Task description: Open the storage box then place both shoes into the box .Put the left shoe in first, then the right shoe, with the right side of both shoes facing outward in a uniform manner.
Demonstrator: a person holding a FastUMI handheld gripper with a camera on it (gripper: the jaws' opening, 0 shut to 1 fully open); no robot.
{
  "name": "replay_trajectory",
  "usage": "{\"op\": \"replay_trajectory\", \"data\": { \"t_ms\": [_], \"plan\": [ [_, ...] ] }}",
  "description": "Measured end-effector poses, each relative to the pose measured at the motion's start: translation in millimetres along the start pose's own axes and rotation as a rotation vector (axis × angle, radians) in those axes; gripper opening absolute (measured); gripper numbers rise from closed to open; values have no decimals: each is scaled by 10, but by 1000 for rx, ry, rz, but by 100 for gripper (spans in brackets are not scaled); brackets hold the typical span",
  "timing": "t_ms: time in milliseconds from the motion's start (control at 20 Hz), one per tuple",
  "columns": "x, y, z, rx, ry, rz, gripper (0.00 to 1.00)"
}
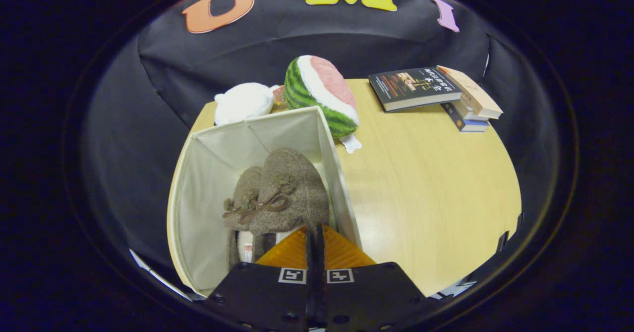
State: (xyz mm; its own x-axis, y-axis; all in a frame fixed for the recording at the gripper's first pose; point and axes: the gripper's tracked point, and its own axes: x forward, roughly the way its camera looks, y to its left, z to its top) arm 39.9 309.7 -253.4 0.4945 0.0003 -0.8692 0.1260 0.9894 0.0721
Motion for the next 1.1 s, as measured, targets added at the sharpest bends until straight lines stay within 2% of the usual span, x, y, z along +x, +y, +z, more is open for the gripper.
{"op": "replay_trajectory", "data": {
  "t_ms": [100, 300, 350, 600, 650, 800, 950, 1100],
  "plan": [
    [-4, 71, 7, -16, -3, 12, 7],
    [-157, 105, 129, -66, -59, 21, 15],
    [-233, 90, 170, -69, -78, 32, 28],
    [-820, -133, 491, -25, -214, 100, 63],
    [-960, -262, 587, -30, -260, 93, 70],
    [-1401, -689, 825, -13, -389, 61, 80],
    [-1821, -1195, 1054, -10, -538, -5, 92],
    [-2185, -1615, 1109, -30, -644, -58, 95]
  ]
}}
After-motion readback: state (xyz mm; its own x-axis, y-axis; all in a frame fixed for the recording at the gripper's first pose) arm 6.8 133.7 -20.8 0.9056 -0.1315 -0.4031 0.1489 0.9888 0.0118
